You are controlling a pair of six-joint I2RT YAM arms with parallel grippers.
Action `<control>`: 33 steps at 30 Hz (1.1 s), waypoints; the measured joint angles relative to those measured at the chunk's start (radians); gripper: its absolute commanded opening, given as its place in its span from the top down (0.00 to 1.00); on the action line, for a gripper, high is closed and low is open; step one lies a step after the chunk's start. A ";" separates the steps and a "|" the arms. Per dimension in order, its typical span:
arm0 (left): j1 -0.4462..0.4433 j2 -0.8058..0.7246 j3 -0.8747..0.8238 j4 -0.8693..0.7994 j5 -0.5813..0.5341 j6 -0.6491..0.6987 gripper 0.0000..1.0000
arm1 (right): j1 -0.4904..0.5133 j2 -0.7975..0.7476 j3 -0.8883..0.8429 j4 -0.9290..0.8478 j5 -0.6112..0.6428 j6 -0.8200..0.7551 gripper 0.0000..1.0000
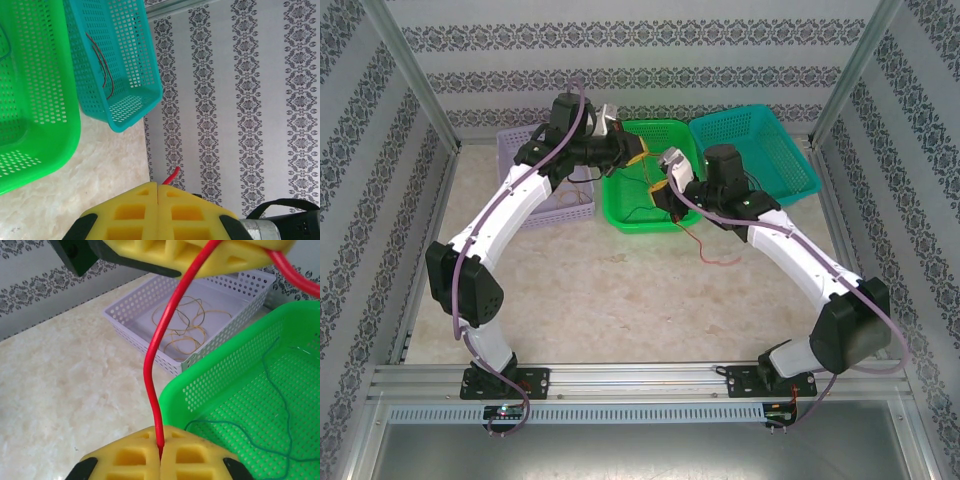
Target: Untangle the cables
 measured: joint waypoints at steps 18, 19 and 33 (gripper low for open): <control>0.007 0.070 0.290 -0.509 0.057 0.506 0.40 | -0.014 -0.055 0.010 -0.304 -0.037 -0.504 1.00; 0.006 0.090 0.294 -0.534 0.075 0.530 0.40 | -0.014 -0.050 0.014 -0.323 -0.032 -0.533 1.00; -0.028 0.163 0.259 -0.639 0.185 0.644 0.58 | -0.013 -0.013 0.040 -0.394 0.008 -0.677 1.00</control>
